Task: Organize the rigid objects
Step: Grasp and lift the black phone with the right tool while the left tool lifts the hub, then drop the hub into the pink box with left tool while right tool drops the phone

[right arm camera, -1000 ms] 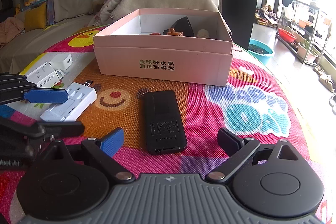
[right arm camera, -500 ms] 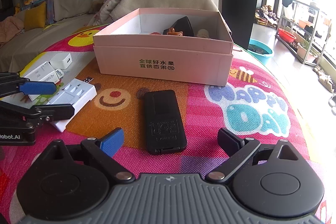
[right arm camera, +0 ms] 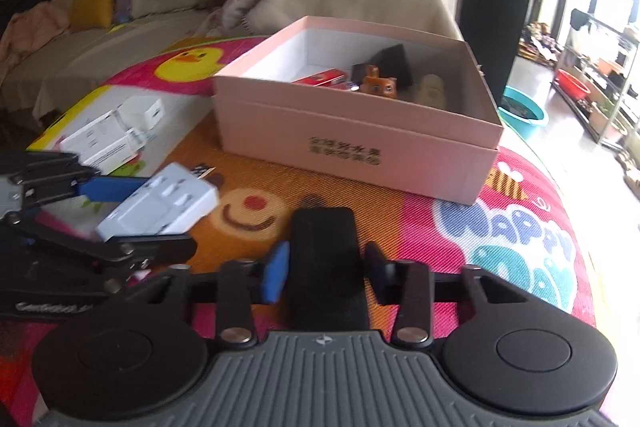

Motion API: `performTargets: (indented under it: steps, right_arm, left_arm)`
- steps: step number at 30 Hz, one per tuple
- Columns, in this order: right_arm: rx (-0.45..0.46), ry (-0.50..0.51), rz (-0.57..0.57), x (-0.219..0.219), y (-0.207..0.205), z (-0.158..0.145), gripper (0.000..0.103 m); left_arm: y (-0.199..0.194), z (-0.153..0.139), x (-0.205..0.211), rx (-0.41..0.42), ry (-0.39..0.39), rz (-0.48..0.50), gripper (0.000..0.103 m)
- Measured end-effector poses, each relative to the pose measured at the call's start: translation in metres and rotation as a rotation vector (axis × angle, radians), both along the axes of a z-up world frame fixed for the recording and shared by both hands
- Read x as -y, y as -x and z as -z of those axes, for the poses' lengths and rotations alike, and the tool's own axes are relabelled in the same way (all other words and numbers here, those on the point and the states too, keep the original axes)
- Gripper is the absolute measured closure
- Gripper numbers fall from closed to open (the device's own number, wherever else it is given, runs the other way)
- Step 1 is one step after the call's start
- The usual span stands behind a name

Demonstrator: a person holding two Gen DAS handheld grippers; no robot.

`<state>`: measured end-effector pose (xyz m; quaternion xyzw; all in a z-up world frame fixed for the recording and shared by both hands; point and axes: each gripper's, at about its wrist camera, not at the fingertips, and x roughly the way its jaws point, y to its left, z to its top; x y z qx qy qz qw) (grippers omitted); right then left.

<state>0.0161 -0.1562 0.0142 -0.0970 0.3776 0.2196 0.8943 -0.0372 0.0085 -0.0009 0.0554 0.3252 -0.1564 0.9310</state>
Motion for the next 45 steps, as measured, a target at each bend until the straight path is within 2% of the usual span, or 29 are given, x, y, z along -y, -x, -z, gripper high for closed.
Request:
performTargets:
  steps: [3,5,7,9,13,15,16,19,21,25,29,30,32,34,37,41,42,43,45]
  right_arm:
    - [-0.009,0.006,-0.029,0.004,0.017,-0.004,0.065]
    - [0.000,0.002,-0.032,0.011,0.027,-0.010,0.065]
    - [0.020,-0.012,-0.021,0.020,0.033,-0.023,0.065]
    - [0.073,-0.039,-0.005,0.029,0.032,-0.046,0.065]
    - [0.233,-0.123,0.053,0.045,0.015,-0.109,0.065]
    - [0.319,-0.138,0.091,0.047,-0.001,-0.131,0.065]
    - [0.339,-0.142,0.109,0.046,-0.012,-0.138,0.065]
    - [0.349,-0.136,0.140,0.039,-0.051,-0.143,0.065]
    - [0.295,-0.123,0.162,0.031,-0.081,-0.132,0.065]
    - [0.180,-0.090,0.207,0.019,-0.126,-0.094,0.065]
    - [0.113,-0.078,0.199,0.011,-0.146,-0.060,0.064]
    - [0.096,-0.073,0.191,0.010,-0.148,-0.053,0.061]
    - [0.082,-0.059,0.194,0.010,-0.145,-0.045,0.039]
    - [0.124,-0.059,0.191,0.014,-0.130,-0.043,0.030]
    - [0.168,-0.049,0.182,0.017,-0.106,-0.041,0.028]
    - [0.218,-0.016,0.123,0.007,-0.070,-0.040,0.024]
    - [0.251,-0.016,0.126,0.004,-0.061,-0.042,0.023]
    - [0.261,-0.018,0.109,-0.001,-0.053,-0.044,0.017]
    - [0.246,-0.042,0.035,-0.014,-0.041,-0.048,0.016]
  left_arm:
    - [0.015,-0.001,0.000,0.026,0.001,0.045,0.050]
    - [0.024,-0.010,-0.001,0.060,0.028,0.065,0.050]
    - [0.024,-0.032,-0.003,0.097,0.087,0.091,0.050]
    - [0.018,-0.064,-0.005,0.184,0.109,0.110,0.050]
    - [-0.022,-0.126,-0.007,0.337,0.134,0.109,0.050]
    - [-0.057,-0.142,-0.007,0.350,0.154,0.093,0.050]
    - [-0.077,-0.144,-0.007,0.327,0.162,0.077,0.050]
    - [-0.138,-0.127,-0.003,0.200,0.151,0.004,0.050]
    - [-0.165,-0.104,0.008,0.113,0.108,-0.021,0.050]
    - [-0.187,-0.066,0.019,0.021,0.087,-0.034,0.050]
    - [-0.204,-0.046,0.007,-0.051,0.137,-0.088,0.051]
    - [-0.202,-0.044,0.001,-0.050,0.158,-0.087,0.053]
    - [-0.194,-0.047,-0.009,-0.032,0.192,-0.086,0.053]
    - [-0.184,-0.056,-0.022,-0.007,0.228,-0.092,0.053]
    - [-0.154,-0.071,-0.044,0.052,0.267,-0.116,0.053]
    - [-0.106,-0.078,-0.088,0.115,0.221,-0.203,0.053]
    - [-0.096,-0.076,-0.101,0.111,0.219,-0.233,0.053]
    - [-0.085,-0.072,-0.116,0.092,0.228,-0.269,0.053]
    - [-0.063,-0.059,-0.140,0.034,0.275,-0.328,0.054]
